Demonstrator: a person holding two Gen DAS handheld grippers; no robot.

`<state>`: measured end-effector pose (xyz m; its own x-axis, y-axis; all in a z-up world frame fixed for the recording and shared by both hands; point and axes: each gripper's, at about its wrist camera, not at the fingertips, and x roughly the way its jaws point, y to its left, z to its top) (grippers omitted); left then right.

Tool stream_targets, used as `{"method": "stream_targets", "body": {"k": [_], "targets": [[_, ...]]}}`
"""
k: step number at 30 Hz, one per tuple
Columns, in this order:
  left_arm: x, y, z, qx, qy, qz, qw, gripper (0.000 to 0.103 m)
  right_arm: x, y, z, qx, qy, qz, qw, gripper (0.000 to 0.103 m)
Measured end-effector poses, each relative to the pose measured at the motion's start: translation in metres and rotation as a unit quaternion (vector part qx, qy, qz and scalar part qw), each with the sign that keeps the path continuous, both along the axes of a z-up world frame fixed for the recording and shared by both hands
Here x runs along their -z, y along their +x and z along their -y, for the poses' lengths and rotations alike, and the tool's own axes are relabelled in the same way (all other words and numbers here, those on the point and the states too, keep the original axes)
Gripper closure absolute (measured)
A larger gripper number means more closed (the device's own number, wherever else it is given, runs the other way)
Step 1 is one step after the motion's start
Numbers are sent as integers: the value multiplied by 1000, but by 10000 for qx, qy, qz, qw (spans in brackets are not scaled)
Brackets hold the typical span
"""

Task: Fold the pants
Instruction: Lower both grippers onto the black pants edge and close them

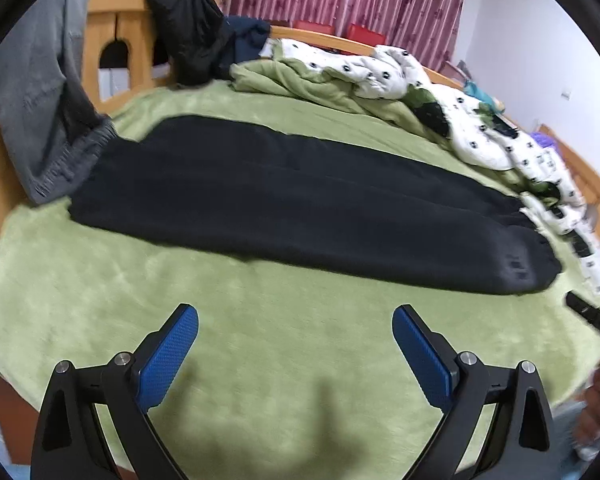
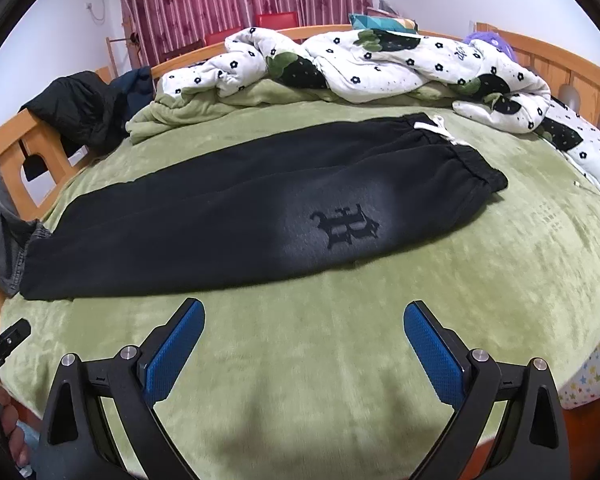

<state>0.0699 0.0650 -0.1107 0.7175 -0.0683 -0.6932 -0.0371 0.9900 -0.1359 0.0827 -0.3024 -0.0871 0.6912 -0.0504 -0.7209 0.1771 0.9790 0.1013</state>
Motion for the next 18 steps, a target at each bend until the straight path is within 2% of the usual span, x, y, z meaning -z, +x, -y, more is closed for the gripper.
{"method": "stream_targets", "body": {"k": [3, 6, 10, 12, 15, 18], "targets": [[9, 6, 1, 419, 288, -6, 9987, 5, 9, 4, 0, -27, -190, -169, 9997, 5], [17, 19, -5, 610, 53, -77, 9981, 5, 15, 4, 2, -179, -159, -162, 9996, 5], [34, 37, -25, 570, -852, -212, 9945, 5, 20, 13, 16, -63, 27, -77, 9999, 6], [38, 44, -32, 570, -1099, -247, 9920, 5, 26, 25, 27, -103, 304, -198, 9993, 17], [45, 56, -43, 440, -1275, -211, 9906, 5, 38, 47, 45, 25, 531, -375, 9979, 21], [62, 72, -65, 73, -1791, -401, 9830, 6, 56, 66, 64, 174, 724, -552, 9957, 30]]}}
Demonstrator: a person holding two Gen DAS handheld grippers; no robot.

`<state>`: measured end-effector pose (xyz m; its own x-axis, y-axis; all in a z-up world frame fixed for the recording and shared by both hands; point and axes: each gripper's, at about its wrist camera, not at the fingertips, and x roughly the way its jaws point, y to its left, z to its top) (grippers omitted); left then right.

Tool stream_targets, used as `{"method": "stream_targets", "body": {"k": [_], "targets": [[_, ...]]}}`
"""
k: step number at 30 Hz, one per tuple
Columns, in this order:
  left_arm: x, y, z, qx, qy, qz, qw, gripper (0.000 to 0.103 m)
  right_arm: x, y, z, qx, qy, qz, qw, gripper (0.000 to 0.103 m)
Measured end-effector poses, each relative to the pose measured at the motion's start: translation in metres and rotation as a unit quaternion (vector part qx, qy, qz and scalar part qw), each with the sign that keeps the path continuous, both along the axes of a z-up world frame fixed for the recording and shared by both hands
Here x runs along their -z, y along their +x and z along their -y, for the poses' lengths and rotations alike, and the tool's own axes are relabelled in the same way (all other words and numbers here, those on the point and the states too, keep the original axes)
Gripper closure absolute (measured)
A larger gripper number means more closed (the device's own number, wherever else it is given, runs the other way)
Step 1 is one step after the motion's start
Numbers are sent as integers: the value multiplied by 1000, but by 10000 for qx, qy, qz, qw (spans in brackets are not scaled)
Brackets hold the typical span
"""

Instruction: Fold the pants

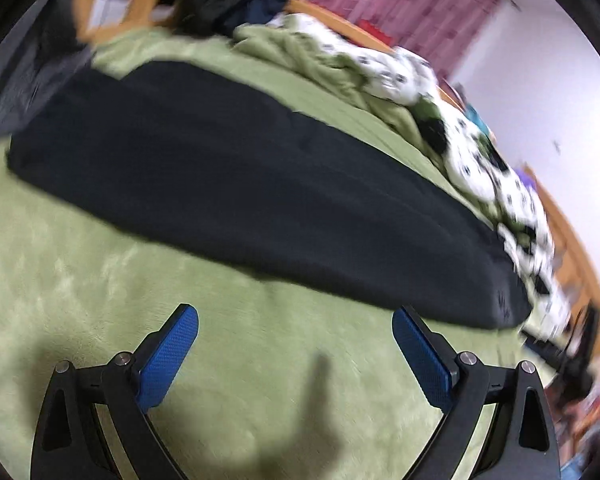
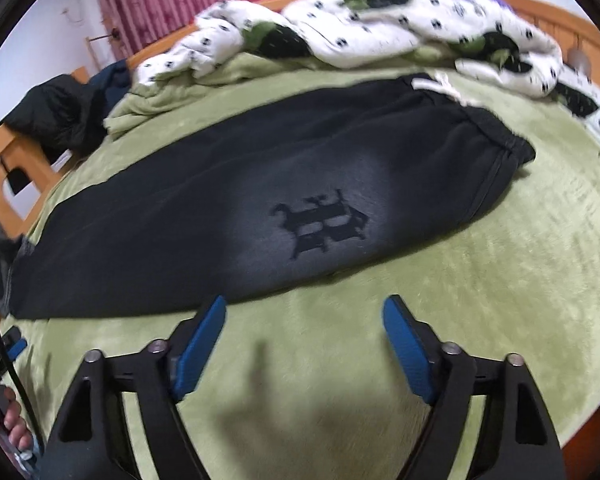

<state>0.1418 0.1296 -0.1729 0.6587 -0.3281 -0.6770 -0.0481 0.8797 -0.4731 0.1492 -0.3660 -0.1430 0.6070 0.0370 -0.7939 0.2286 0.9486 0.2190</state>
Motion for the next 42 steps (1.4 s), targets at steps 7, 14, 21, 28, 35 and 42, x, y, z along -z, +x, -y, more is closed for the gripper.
{"method": "stream_targets", "body": {"k": [7, 14, 21, 28, 35, 42], "targets": [[24, 24, -30, -636, -346, -116, 9973, 17, 32, 15, 47, 555, 1046, 39, 9930, 31], [26, 59, -26, -895, -70, -276, 9956, 22, 38, 56, 59, 801, 982, -48, 9919, 55], [4, 63, -39, -888, 143, -137, 9959, 90, 2, 63, 56, 853, 926, 526, 9907, 84], [-63, 83, -31, -796, 695, 492, 9932, 90, -54, 79, 55, 577, 1068, 1175, 9856, 84], [-74, 130, -14, -716, 1452, 756, 9839, 90, -58, 124, 44, 334, 738, 1321, 9879, 85], [-40, 184, -6, -791, 1923, 604, 9763, 90, -34, 186, 33, 184, 331, 1200, 9921, 87]]}}
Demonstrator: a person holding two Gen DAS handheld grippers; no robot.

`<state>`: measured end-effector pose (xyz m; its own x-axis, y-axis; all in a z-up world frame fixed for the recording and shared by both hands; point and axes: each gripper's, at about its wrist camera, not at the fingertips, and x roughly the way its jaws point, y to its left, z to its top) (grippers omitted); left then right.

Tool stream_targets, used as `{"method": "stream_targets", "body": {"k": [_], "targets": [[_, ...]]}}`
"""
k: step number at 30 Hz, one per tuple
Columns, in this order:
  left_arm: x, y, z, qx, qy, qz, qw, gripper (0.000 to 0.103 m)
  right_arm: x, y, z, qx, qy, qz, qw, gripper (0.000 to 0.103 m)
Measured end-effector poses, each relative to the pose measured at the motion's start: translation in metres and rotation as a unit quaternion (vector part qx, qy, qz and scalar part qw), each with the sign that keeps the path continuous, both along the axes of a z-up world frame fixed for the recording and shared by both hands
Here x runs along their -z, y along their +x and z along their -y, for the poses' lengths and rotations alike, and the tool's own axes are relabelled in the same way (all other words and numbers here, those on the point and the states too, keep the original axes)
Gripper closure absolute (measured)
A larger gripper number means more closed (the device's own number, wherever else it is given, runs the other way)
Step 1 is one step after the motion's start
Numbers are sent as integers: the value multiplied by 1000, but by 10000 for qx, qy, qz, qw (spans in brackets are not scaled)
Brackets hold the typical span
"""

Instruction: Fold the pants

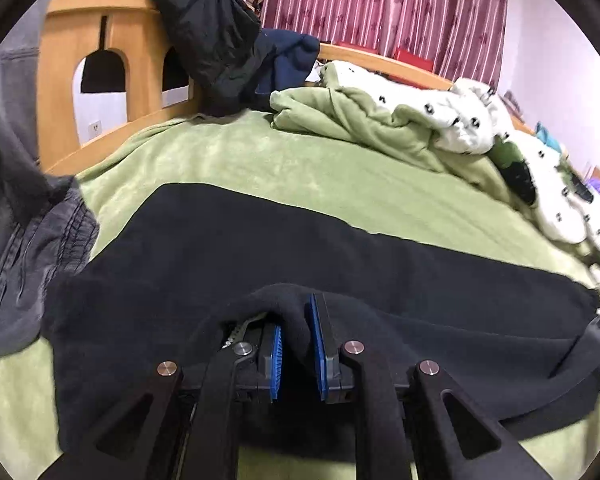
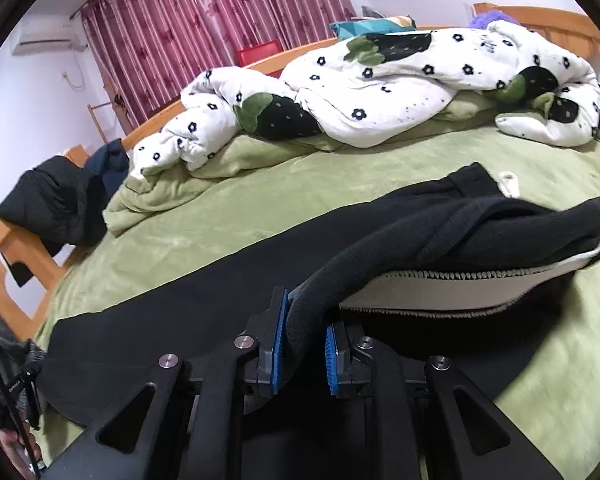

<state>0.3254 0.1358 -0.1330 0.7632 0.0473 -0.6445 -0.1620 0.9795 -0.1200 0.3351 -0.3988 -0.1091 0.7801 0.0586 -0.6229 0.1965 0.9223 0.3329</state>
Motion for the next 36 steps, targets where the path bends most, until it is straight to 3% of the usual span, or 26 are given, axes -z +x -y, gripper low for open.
{"method": "stream_targets", "body": {"k": [5, 11, 12, 14, 15, 16, 17, 18, 22, 27, 31, 36], "targets": [[16, 42, 2, -103, 61, -153, 9998, 90, 29, 44, -10, 40, -290, -356, 9989, 88], [19, 59, 11, -79, 166, -264, 9995, 88, 45, 57, -16, 28, -472, -628, 9969, 83], [22, 53, 15, -20, 282, -347, 9990, 85, 45, 53, -16, -74, -416, -698, 9967, 79], [24, 43, 19, 60, 389, -471, 9981, 64, 44, 44, -15, -64, -443, -800, 9958, 60], [24, 36, 21, 90, 376, -503, 9980, 55, 41, 33, -14, -60, -443, -763, 9961, 56], [22, 26, 22, 109, 301, -523, 9981, 38, 37, 21, -12, -68, -423, -715, 9965, 52], [20, 16, 24, 138, 189, -507, 9984, 32, 33, 10, -11, -76, -406, -700, 9967, 47], [16, 6, 25, 178, 67, -469, 9987, 32, 29, -2, -9, -69, -390, -688, 9968, 41], [12, -36, 32, 403, -470, -484, 9969, 29, 22, -51, 7, 207, -248, -654, 9973, 36], [32, -75, 41, 640, -912, -773, 9908, 29, 44, -95, 30, 530, 343, -1037, 9926, 35], [54, -82, 35, 504, -1635, -944, 9807, 29, 61, -97, 45, 467, 988, -1105, 9879, 35], [65, -63, 15, 170, -2363, -719, 9689, 28, 74, -80, 52, 541, 1103, -904, 9883, 35]]}}
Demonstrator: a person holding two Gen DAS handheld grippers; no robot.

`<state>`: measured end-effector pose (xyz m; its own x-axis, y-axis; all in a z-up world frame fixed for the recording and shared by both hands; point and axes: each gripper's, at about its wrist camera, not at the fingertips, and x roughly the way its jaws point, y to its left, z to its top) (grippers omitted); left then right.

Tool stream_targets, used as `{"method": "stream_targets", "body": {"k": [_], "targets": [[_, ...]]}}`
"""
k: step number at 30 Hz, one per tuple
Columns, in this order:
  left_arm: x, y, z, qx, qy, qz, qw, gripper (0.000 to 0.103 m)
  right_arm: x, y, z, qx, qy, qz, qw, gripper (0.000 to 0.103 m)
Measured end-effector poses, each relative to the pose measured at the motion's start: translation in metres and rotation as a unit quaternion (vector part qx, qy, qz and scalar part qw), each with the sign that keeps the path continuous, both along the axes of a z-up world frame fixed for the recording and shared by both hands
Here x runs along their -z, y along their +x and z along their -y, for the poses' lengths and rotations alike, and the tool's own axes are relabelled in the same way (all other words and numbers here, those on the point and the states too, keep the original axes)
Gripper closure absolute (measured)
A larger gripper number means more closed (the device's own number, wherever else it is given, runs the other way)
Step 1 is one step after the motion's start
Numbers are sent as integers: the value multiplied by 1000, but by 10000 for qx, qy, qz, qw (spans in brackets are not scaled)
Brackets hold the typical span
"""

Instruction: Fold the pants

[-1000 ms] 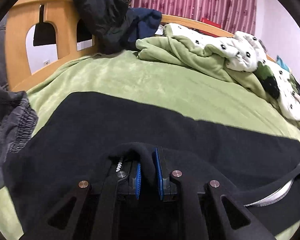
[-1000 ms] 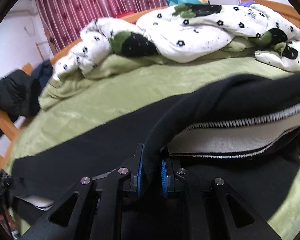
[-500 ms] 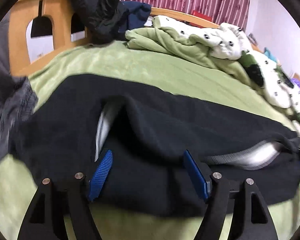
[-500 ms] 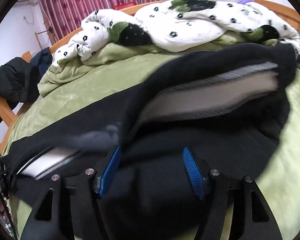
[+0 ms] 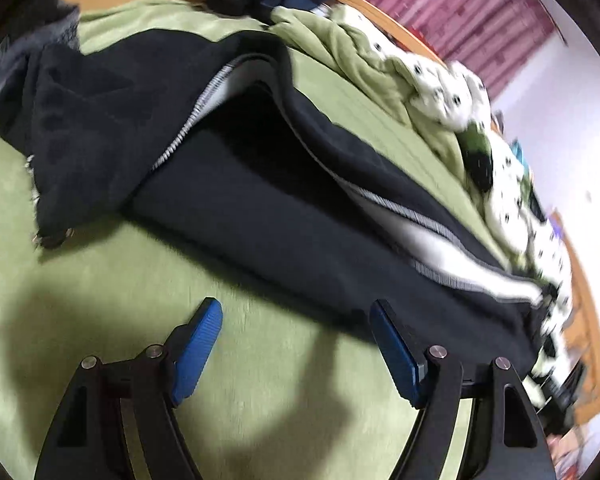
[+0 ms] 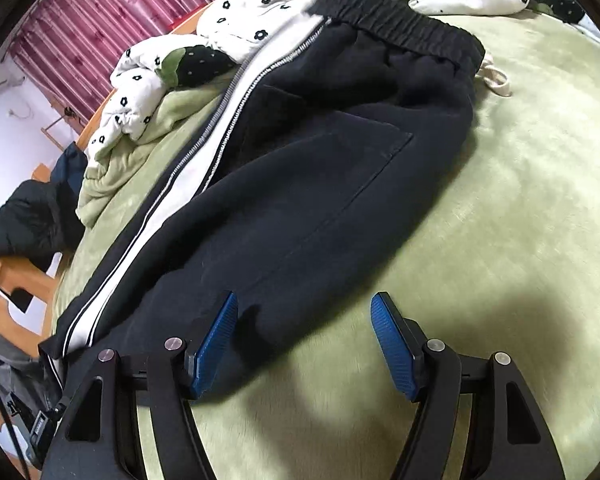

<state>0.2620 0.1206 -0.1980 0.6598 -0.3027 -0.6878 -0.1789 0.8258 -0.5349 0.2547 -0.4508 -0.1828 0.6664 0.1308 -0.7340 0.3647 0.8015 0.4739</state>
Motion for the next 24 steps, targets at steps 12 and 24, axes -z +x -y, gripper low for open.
{"method": "stream_targets", "body": {"k": [12, 24], "targets": [[3, 44, -15, -243, -24, -93, 9997, 88, 9, 49, 23, 544, 581, 396, 9960, 89], [-24, -57, 16, 144, 418, 36, 9990, 92, -29, -60, 45, 411, 736, 694, 9940, 98]]}}
